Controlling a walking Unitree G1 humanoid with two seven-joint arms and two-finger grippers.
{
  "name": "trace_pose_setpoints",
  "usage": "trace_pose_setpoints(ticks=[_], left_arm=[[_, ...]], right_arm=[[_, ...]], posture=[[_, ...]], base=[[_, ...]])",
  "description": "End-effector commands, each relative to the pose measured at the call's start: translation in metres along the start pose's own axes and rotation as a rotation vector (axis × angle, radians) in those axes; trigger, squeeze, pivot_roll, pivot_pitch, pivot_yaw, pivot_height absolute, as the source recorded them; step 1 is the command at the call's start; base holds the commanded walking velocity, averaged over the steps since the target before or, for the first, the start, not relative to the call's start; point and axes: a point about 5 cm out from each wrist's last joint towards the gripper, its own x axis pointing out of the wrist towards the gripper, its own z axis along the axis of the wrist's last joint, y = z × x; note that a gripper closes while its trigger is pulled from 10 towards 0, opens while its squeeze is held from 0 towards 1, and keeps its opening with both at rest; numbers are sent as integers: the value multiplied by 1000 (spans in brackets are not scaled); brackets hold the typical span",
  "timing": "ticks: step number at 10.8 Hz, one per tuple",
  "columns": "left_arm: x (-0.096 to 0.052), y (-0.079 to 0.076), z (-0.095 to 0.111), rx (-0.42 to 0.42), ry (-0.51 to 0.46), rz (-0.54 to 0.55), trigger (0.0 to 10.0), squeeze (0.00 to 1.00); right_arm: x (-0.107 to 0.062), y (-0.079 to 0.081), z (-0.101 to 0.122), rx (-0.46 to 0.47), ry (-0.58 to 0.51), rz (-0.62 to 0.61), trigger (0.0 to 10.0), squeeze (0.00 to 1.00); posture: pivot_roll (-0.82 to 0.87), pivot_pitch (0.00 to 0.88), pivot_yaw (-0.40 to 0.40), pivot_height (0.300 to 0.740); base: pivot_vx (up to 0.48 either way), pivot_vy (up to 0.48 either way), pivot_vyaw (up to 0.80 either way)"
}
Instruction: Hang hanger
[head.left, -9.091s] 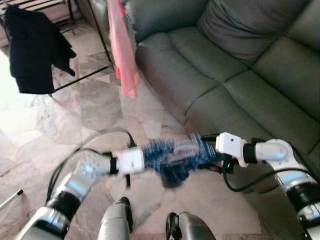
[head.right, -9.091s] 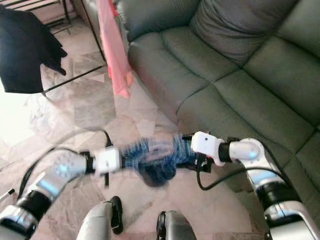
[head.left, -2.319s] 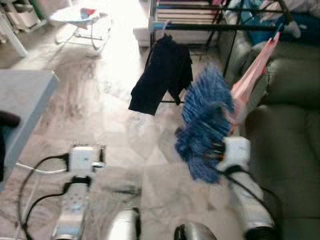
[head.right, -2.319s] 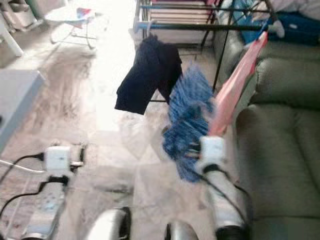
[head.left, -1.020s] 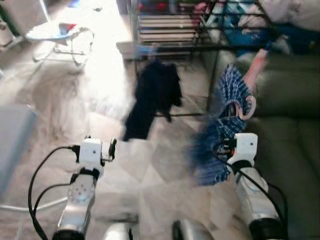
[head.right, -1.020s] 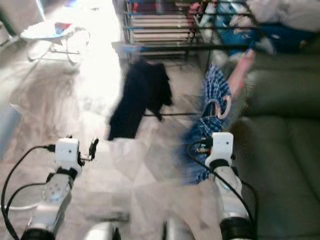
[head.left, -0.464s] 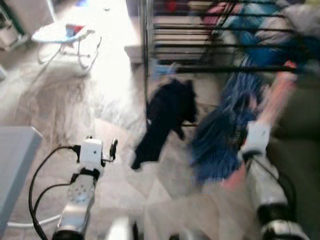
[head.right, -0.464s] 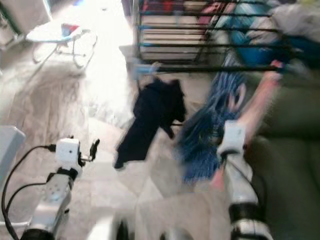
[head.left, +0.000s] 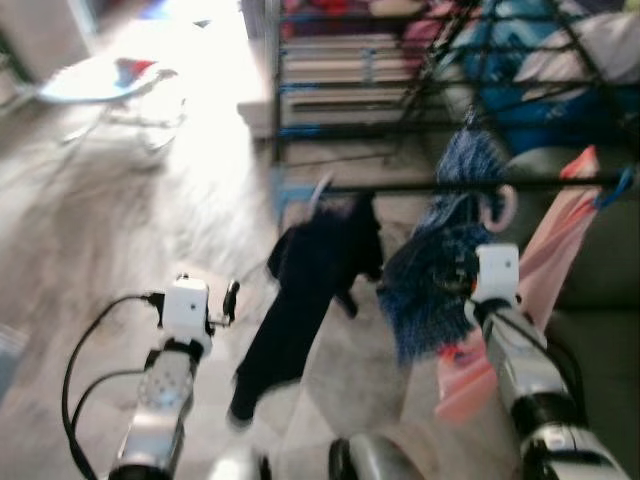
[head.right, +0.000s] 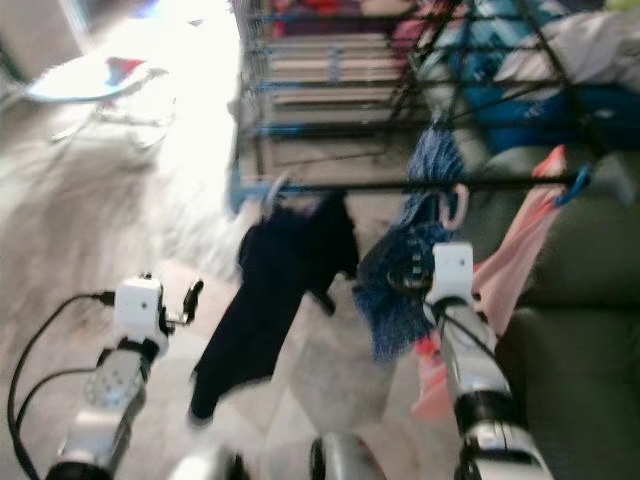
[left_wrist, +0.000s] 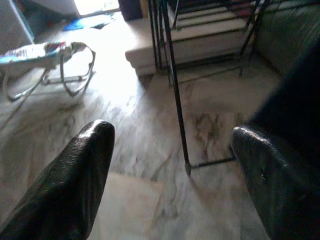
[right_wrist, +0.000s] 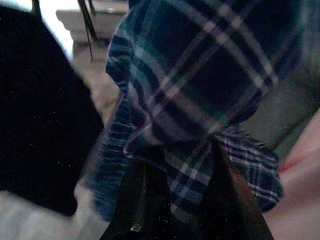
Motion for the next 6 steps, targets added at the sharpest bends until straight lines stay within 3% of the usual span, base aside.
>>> trace_pose_setpoints(ticks=[1, 3, 6], left_arm=[[-3, 8, -3, 10, 14, 22, 10000, 0], [-5, 6, -3, 8, 17, 22, 10000, 0], [-5, 2, -4, 9, 27, 4, 10000, 0]], right_arm=[[7, 7, 12, 1, -27, 35, 10000, 0], [14, 10, 26, -38, -31, 78, 10000, 0], [15, 24, 10, -72, 95, 174, 10000, 0]], posture=[[3, 143, -25, 740], [5, 145, -29, 740], [9, 148, -34, 740]], base=[[0, 0, 0], [0, 0, 0], [0, 0, 0]])
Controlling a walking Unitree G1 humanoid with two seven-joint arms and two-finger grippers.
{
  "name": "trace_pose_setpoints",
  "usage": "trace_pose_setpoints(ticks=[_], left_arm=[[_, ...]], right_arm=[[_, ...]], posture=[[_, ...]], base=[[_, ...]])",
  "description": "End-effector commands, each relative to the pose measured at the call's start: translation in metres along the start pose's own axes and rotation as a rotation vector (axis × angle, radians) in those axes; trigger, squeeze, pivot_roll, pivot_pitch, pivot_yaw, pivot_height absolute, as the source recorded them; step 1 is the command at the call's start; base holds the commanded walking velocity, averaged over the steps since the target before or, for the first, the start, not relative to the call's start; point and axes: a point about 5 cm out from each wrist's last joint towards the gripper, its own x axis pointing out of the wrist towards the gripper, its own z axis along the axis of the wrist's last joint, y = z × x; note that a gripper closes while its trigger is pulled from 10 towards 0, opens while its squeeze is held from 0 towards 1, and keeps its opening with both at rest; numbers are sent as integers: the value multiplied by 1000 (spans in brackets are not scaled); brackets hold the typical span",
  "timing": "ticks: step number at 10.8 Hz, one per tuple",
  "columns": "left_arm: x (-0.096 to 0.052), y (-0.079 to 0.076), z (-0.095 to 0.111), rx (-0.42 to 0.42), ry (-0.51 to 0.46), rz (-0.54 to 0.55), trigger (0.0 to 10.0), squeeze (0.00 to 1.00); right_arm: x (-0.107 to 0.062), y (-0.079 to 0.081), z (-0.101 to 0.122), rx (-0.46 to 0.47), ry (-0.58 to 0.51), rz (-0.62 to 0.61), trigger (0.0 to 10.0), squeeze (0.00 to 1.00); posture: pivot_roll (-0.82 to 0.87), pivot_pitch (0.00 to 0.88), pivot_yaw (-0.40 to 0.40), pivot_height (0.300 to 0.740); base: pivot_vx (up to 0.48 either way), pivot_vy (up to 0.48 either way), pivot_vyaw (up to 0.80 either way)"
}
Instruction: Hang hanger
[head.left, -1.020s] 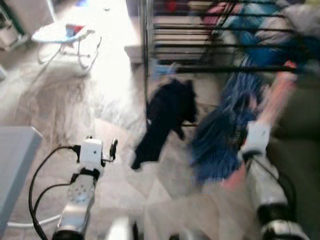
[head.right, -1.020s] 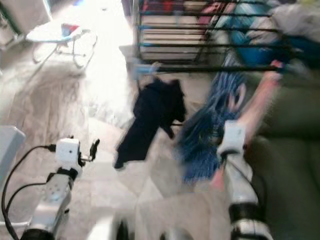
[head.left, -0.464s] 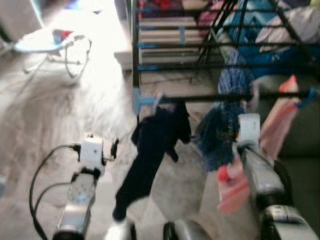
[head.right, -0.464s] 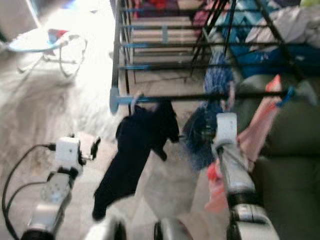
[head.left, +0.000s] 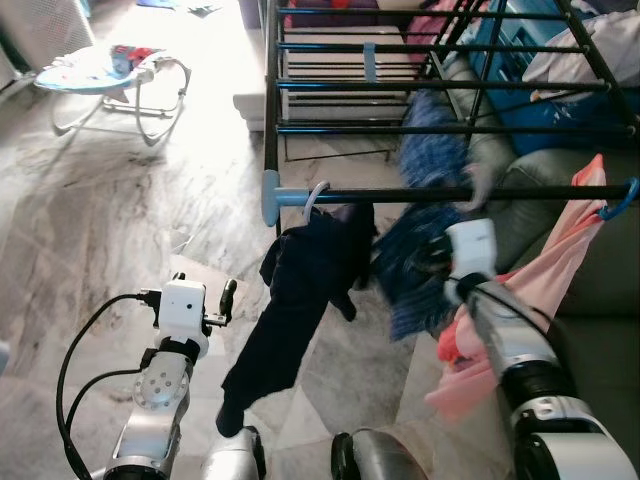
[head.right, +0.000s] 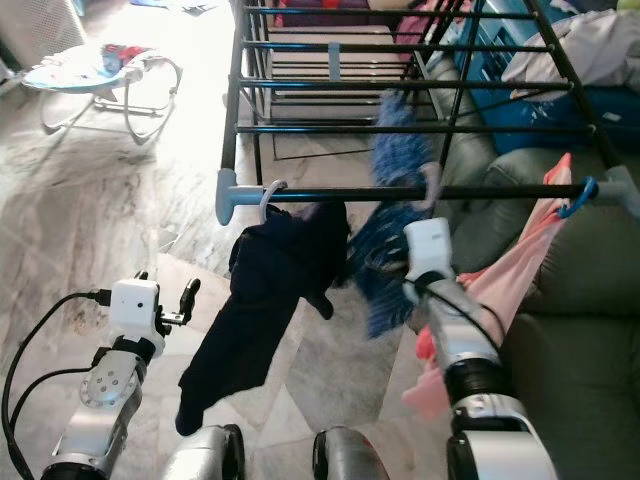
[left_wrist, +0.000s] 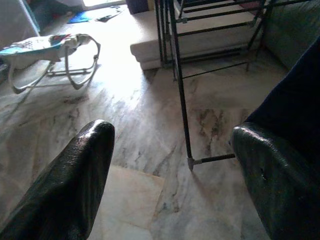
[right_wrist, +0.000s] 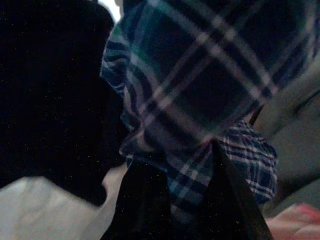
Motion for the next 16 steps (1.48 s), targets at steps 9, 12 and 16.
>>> trace_pose_setpoints(ticks=[9, 12, 16], left_arm=[[3, -5, -1, 5, 18, -15, 10000, 0], [2, -7, -3, 6, 25, -21, 10000, 0], [-1, -7, -3, 35, 18, -20, 10000, 0]], right_arm=[[-12, -15, -35, 156, 123, -161, 10000, 922], [-12, -11, -30, 197, 63, -142, 10000, 1000], [-26, -6, -8, 146, -206, -169, 10000, 1000]], posture=[[-4, 138, -43, 740], [-1, 140, -43, 740], [-1, 151, -41, 740]], base=[[0, 0, 0], [0, 0, 0], [0, 0, 0]])
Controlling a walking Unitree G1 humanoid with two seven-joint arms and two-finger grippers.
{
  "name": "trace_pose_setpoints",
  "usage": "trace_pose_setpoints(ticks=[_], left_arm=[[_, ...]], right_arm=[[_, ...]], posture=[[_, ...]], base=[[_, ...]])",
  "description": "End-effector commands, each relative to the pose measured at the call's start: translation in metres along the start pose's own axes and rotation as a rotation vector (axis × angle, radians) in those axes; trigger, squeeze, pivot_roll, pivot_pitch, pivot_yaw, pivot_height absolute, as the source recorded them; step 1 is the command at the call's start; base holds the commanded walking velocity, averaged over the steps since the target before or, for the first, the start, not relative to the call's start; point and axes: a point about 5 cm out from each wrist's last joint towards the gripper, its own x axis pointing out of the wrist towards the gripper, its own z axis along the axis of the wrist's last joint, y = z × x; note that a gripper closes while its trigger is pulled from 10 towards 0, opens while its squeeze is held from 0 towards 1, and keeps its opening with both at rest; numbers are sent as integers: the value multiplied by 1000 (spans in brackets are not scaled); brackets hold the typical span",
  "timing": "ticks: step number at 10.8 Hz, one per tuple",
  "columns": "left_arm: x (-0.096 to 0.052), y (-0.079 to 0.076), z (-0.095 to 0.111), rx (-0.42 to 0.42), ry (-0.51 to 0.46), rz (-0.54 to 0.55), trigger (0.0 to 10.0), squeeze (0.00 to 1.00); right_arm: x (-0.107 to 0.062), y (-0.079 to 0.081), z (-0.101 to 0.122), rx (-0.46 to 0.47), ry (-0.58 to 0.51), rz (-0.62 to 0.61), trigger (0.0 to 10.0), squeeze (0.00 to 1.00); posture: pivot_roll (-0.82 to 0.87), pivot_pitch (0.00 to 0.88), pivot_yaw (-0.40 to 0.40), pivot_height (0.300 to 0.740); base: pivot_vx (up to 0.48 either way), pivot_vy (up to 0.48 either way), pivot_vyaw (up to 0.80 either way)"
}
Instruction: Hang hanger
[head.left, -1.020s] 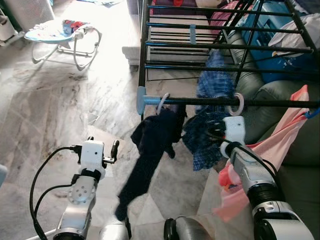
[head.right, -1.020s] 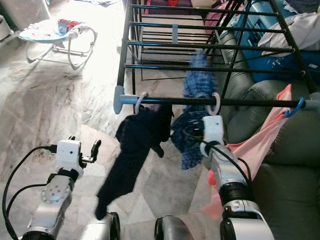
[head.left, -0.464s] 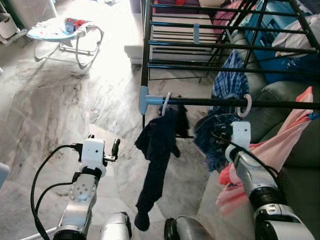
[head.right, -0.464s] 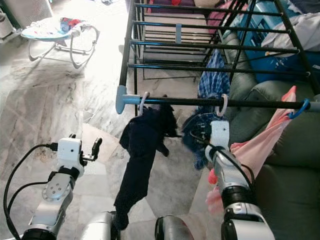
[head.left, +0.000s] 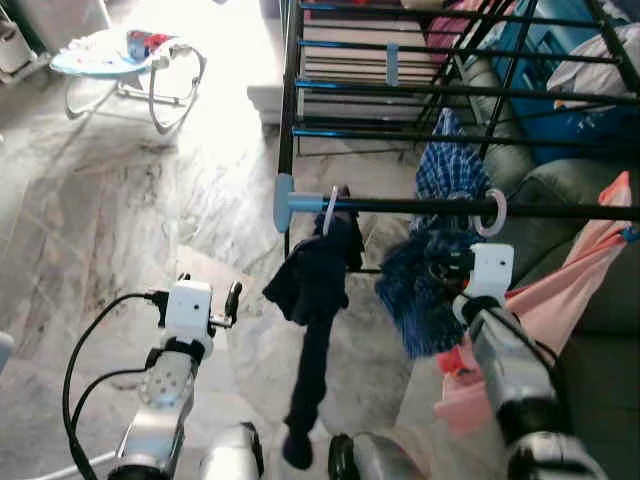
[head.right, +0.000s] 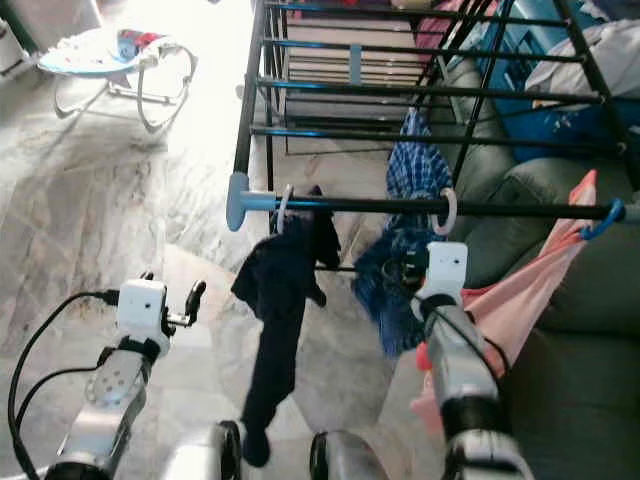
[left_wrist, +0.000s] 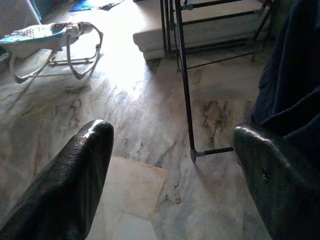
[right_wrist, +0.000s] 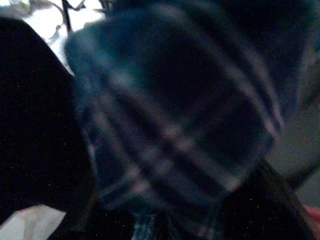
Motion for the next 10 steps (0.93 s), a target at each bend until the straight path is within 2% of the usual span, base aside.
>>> trace_pose_setpoints(ticks=[1, 3, 4, 5, 7, 10], left_arm=[[-1, -3, 1, 22, -1, -16, 10000, 0], [-3, -6, 2, 22, -9, -22, 10000, 0], [-3, -6, 3, 21, -15, -22, 10000, 0], [-4, -5, 2, 24, -15, -8, 10000, 0], [-5, -6, 1, 28, -10, -5, 10000, 0], [-2, -9, 2, 20, -14, -21, 10000, 0]], right_arm=[[-3, 5, 5, -4, -53, 6, 10000, 1000], [-18, 17, -4, -21, -79, -8, 10000, 1000], [-21, 16, -6, -10, -92, -44, 10000, 1000], [-25, 12, -3, -67, -122, -76, 10000, 1000], [-29, 1, 7, -68, -182, -131, 10000, 1000], [-33, 2, 20, -139, -222, -140, 10000, 1000]], posture=[[-1, 155, -39, 740], [-6, 170, -36, 740], [-2, 175, -35, 740], [-5, 179, -34, 740], [-10, 183, -32, 740], [-21, 177, -31, 740]], base=[[0, 0, 0], [0, 0, 0], [0, 0, 0], [0, 0, 0], [0, 0, 0], [0, 0, 0]])
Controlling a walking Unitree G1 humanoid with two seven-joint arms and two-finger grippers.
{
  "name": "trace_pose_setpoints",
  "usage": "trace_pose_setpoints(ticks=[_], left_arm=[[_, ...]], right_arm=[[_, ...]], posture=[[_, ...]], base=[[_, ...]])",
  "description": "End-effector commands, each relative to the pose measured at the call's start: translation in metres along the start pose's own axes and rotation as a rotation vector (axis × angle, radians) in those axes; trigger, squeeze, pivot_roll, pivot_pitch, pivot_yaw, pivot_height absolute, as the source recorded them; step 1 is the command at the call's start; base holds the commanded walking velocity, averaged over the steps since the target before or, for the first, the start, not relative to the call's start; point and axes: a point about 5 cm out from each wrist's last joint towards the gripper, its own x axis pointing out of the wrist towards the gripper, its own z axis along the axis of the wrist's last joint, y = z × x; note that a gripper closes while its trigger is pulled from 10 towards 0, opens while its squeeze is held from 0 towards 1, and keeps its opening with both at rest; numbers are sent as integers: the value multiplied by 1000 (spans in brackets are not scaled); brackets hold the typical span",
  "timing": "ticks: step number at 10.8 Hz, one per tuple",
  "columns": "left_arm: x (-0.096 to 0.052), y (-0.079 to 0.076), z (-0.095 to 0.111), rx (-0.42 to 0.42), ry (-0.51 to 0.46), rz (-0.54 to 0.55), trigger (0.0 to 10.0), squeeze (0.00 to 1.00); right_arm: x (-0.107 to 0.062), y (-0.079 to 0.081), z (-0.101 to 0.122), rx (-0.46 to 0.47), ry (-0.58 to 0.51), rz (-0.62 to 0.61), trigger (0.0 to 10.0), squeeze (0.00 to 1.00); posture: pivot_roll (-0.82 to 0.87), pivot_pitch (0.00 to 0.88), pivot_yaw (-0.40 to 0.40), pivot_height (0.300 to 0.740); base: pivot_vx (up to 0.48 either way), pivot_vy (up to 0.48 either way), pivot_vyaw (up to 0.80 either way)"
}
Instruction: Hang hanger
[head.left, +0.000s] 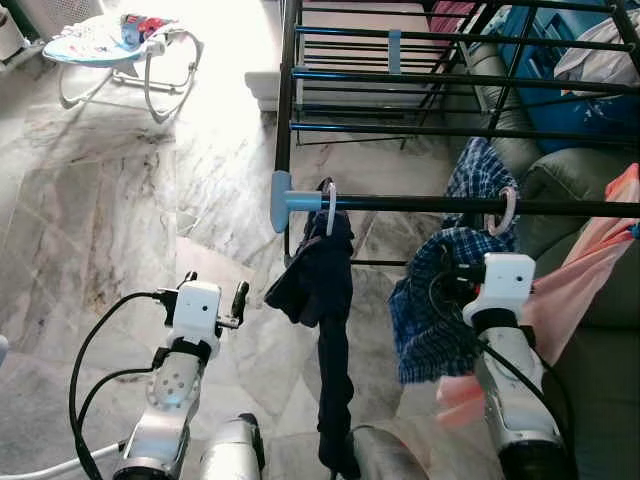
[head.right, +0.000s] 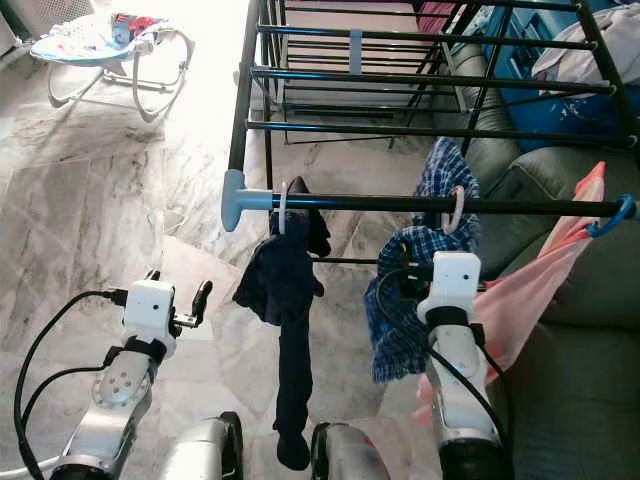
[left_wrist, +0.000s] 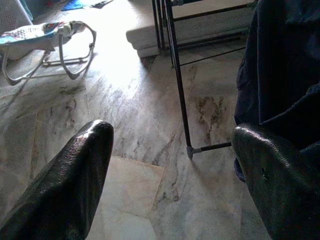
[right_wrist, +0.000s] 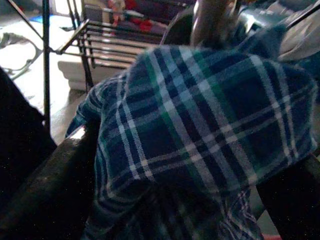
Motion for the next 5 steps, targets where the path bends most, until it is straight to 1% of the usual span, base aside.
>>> trace_pose_setpoints(ticks=[1, 2, 4, 5], left_arm=[[-2, -3, -2, 0, 6, -13, 10000, 0], [-1, -5, -1, -34, 1, -27, 10000, 0], [0, -3, 1, -33, -10, -13, 10000, 0], [0, -2, 0, -31, -10, -16, 10000, 0]], right_arm=[[-2, -2, 5, -5, -15, -9, 10000, 1000], [-5, -5, 5, -7, -13, -29, 10000, 1000], [-9, -5, 12, -12, -45, -43, 10000, 1000], [-14, -8, 11, -32, -36, -73, 10000, 1000]], posture=[[-26, 168, -34, 740], [-27, 163, -39, 740], [-27, 152, -37, 740], [-30, 145, -39, 740]], base=[[0, 0, 0], [0, 0, 0], [0, 0, 0], [0, 0, 0]])
